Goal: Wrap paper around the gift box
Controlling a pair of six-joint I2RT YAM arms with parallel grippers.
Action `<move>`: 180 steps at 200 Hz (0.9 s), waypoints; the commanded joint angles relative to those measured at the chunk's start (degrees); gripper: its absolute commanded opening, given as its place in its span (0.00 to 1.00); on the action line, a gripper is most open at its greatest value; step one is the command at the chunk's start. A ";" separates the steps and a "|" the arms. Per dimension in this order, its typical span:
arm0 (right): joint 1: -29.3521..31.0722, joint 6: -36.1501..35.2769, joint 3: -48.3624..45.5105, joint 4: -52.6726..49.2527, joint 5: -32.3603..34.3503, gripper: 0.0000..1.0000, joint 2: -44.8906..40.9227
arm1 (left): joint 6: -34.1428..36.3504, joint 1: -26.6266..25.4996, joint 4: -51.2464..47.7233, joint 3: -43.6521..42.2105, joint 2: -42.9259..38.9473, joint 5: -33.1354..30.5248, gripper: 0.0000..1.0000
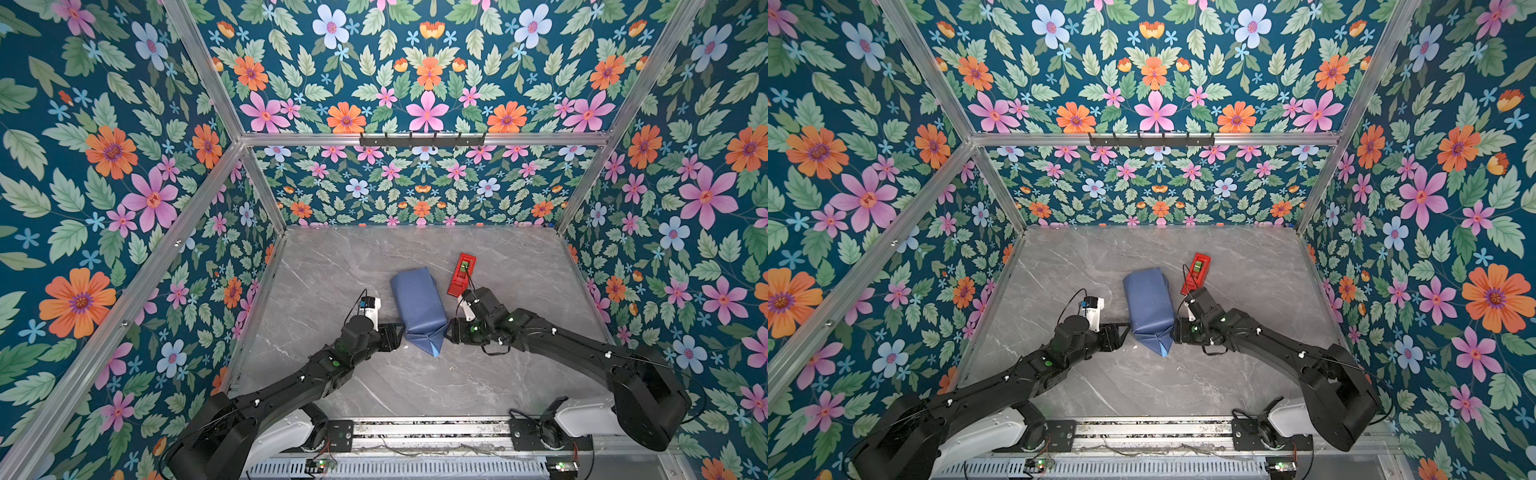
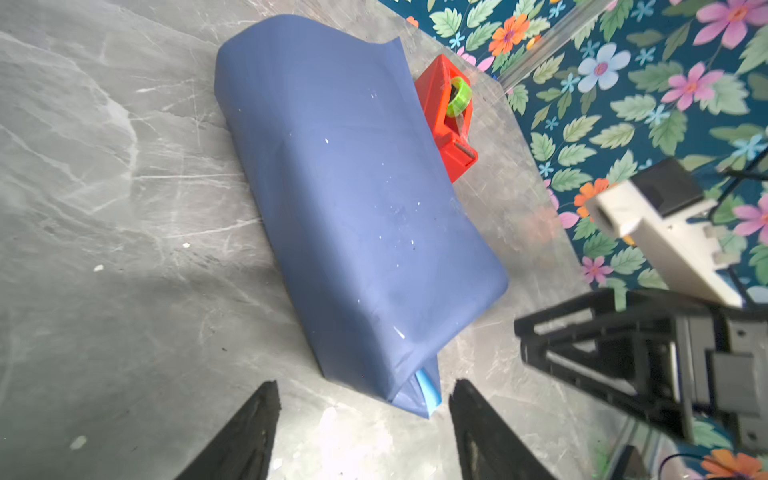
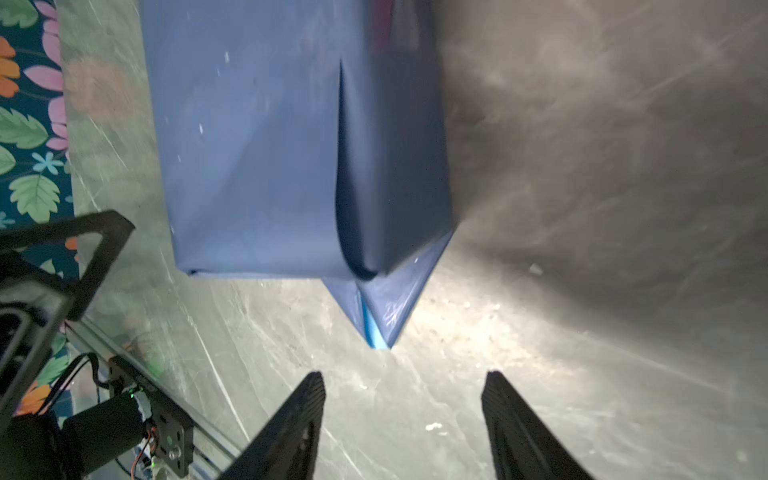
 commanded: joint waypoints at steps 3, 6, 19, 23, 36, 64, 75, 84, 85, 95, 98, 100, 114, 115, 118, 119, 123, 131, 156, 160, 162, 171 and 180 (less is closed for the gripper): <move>2.83 8.80 -2.80 6.80 1.63 0.58 0.42 | 4.00 -3.46 -0.82 -0.84 -1.17 -0.52 0.66; 3.10 9.56 -3.27 7.63 1.60 0.58 0.66 | 4.21 -4.09 -0.82 -0.94 -1.33 -0.82 0.66; 3.91 11.77 -4.81 10.02 2.55 0.54 1.68 | 4.92 -6.01 -1.35 -0.92 -1.47 -1.87 0.66; 4.26 12.06 -4.96 10.43 3.13 0.53 2.00 | 5.08 -6.44 -1.50 -0.82 -1.41 -2.20 0.65; 5.07 12.75 -4.99 10.77 4.55 0.50 3.24 | 5.30 -7.47 -1.71 -0.88 -1.21 -2.93 0.65; 5.99 13.07 -4.16 11.30 4.75 0.48 6.32 | 5.43 -8.22 -0.12 -1.34 -1.12 -3.24 0.64; 6.84 13.05 -3.78 10.98 5.47 0.47 7.37 | 5.69 -8.26 -0.11 -1.21 -0.93 -3.54 0.64; 7.66 13.02 -3.38 10.11 6.41 0.46 8.10 | 5.96 -8.27 -0.20 -1.17 -0.86 -3.68 0.65; 7.72 13.05 -3.30 9.99 6.56 0.46 8.22 | 5.98 -8.29 -0.20 -1.17 -0.82 -3.69 0.65; 8.61 12.70 -2.51 8.54 8.11 0.45 9.04 | 6.09 -8.32 -0.20 -1.16 -0.68 -3.78 0.64; 8.92 12.50 -2.26 8.03 8.58 0.45 9.23 | 6.09 -8.29 -0.20 -1.16 -0.62 -3.78 0.64; 9.08 12.40 -2.09 7.81 8.85 0.45 9.35 | 6.09 -8.30 -0.20 -1.16 -0.51 -3.78 0.64; 10.07 11.78 -1.04 6.45 10.66 0.44 10.35 | 6.09 -8.24 -0.03 -1.34 -0.27 -3.78 0.65; 10.16 11.77 -0.95 6.32 10.80 0.44 10.44 | 6.05 -8.27 -0.03 -1.39 -0.21 -3.78 0.65; 10.36 11.75 -0.75 5.97 11.14 0.43 10.66 | 6.01 -8.29 0.05 -1.42 -0.23 -3.78 0.65; 10.39 11.75 -0.71 5.86 11.30 0.43 10.73 | 6.01 -8.34 0.06 -1.42 -0.19 -3.78 0.64; 10.63 11.75 -0.40 5.34 11.80 0.43 10.98 | 5.96 -8.32 0.06 -1.50 -0.14 -3.77 0.64; 11.07 11.55 0.08 4.44 12.82 0.43 11.46 | 5.84 -8.36 0.06 -1.60 -0.10 -3.71 0.64; 11.87 10.97 1.31 2.12 15.49 0.41 12.87 | 5.57 -8.33 0.49 -2.21 -0.39 -3.87 0.64; 12.08 10.88 1.49 1.75 15.91 0.41 13.03 | 5.49 -8.35 0.50 -2.28 -0.41 -3.87 0.65; 12.15 10.79 1.53 1.65 16.16 0.41 13.07 | 5.48 -8.32 0.57 -2.30 -0.42 -3.87 0.64; 12.61 10.78 1.84 1.19 17.00 0.41 13.38 | 5.48 -8.31 0.67 -2.35 -0.45 -3.76 0.64; 13.00 10.61 2.10 1.09 17.63 0.40 13.73 | 5.47 -8.31 0.76 -2.39 -0.41 -3.87 0.65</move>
